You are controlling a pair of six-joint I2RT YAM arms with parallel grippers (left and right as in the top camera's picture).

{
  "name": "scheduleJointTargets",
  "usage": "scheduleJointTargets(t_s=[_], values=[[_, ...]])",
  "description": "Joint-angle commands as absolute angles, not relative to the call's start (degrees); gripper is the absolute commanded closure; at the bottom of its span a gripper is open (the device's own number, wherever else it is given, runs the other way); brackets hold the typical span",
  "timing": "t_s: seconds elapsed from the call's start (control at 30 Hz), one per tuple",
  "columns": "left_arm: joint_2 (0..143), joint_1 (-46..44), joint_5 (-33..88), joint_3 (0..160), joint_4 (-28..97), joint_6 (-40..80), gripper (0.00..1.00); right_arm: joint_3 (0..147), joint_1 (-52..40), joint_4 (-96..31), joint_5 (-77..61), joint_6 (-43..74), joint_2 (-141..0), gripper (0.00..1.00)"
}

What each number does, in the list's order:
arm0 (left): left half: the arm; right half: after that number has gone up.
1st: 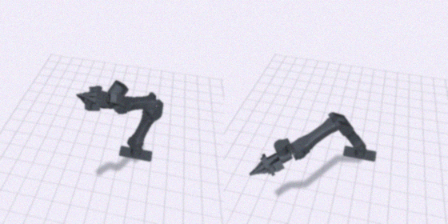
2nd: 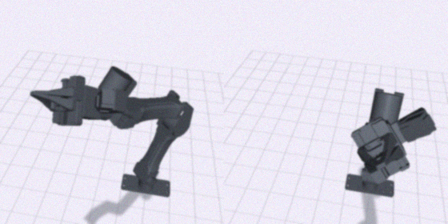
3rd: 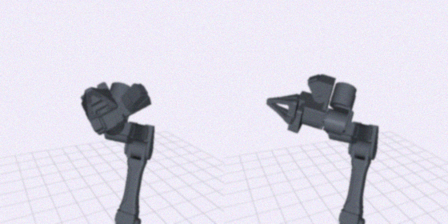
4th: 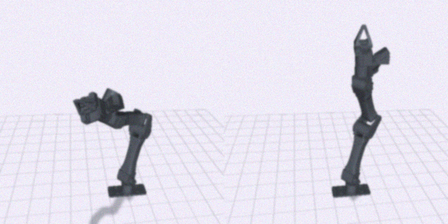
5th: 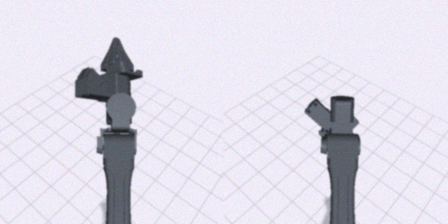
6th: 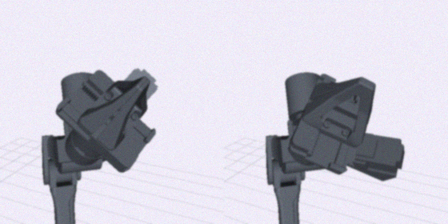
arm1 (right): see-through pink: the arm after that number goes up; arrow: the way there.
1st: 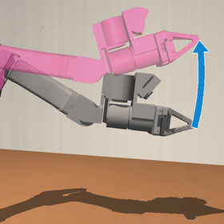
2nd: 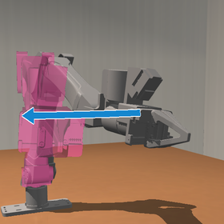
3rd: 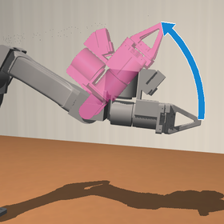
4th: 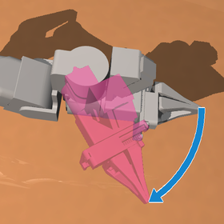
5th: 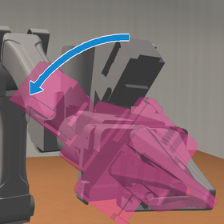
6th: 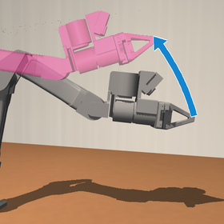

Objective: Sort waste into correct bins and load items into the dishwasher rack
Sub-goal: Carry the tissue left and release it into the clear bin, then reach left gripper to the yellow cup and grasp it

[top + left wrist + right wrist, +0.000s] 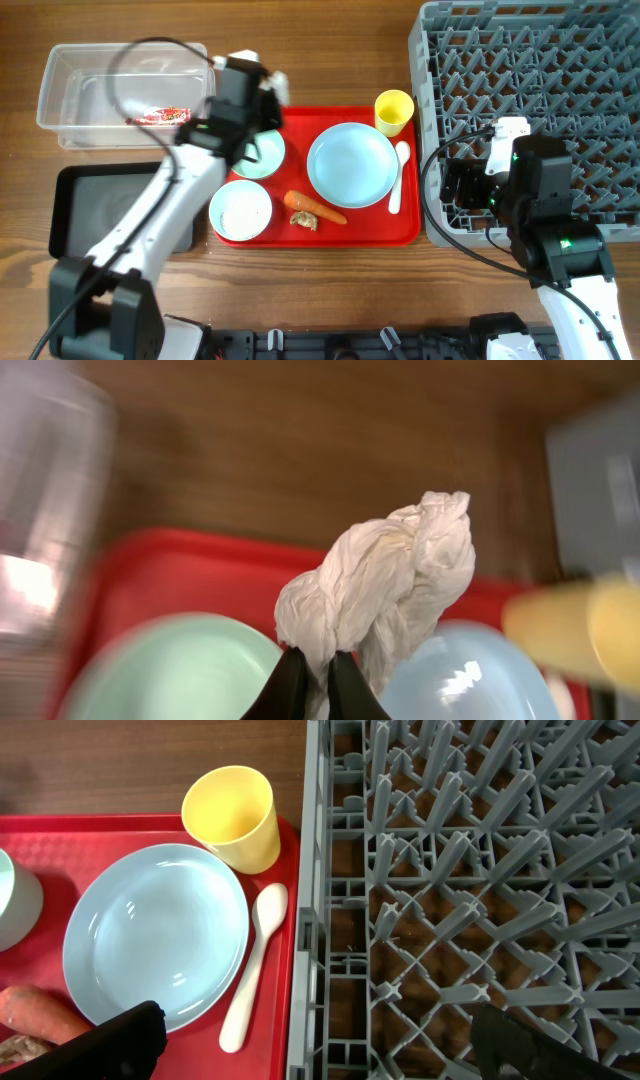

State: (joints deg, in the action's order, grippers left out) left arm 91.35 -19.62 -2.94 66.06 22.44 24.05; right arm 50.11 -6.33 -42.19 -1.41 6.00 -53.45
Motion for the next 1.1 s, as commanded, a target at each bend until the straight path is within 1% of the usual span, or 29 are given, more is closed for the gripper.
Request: scheduleJointTargets(t_s=[0.0, 0.17, 0.2, 0.23, 0.27, 0.33, 0.4, 0.43, 0.5, 0.53, 0.67, 0.8, 0.93, 1.07], values=[[90.1, -7.8, -6.6, 66.0, 20.4, 22.5, 0.95, 51.5, -6.3, -42.1, -0.7, 6.2, -55.1, 0.0], [93.0, 2.2, -6.5, 66.0, 16.3, 22.5, 0.93, 51.5, -6.3, -42.0, -0.9, 6.2, -55.8, 0.0], [93.5, 3.6, -6.5, 66.0, 15.4, 22.5, 0.91, 51.5, -6.3, -42.0, -0.9, 6.2, -55.8, 0.0], [94.0, 4.9, -6.5, 66.0, 14.5, 22.5, 0.86, 51.5, -6.3, -42.0, -0.9, 6.2, -55.8, 0.0], [94.4, 5.9, -6.5, 66.0, 13.8, 22.5, 0.78, 51.5, -6.3, -42.0, -0.9, 6.2, -55.8, 0.0], [94.5, 7.4, -6.5, 66.0, 13.0, 22.5, 0.68, 51.5, -6.3, -42.1, -0.9, 6.2, -55.8, 0.0], [94.4, 8.3, -6.0, 66.0, 12.4, 22.5, 0.55, 51.5, -6.3, -42.2, -0.9, 6.2, -55.8, 0.0], [94.2, 8.5, -4.8, 66.0, 12.1, 22.5, 0.54, 51.5, -6.3, -42.2, -0.9, 6.2, -55.8, 0.0], [93.9, 8.4, -2.3, 66.0, 12.0, 22.5, 0.48, 51.5, -6.3, -42.1, -0.9, 6.2, -55.8, 0.0], [93.8, 8.1, -1.1, 66.0, 12.1, 22.5, 0.47, 51.5, -6.3, -42.1, -0.9, 6.2, -55.8, 0.0], [93.5, 5.5, 7.7, 66.0, 13.1, 22.9, 0.49, 51.5, -6.3, -42.3, -0.9, 6.2, -55.8, 0.0], [93.5, -1.1, 14.7, 66.0, 13.3, 22.9, 0.48, 51.5, -6.3, -42.2, -0.9, 6.2, -55.8, 0.0], [93.7, -9.8, 15.0, 66.0, 12.6, 22.9, 0.4, 51.5, -6.3, -42.1, -0.9, 6.2, -55.8, 0.0], [94.8, -17.2, 13.4, 66.0, 9.9, 22.9, 0.37, 51.5, -6.3, -42.1, -0.8, 6.2, -55.7, 0.0]])
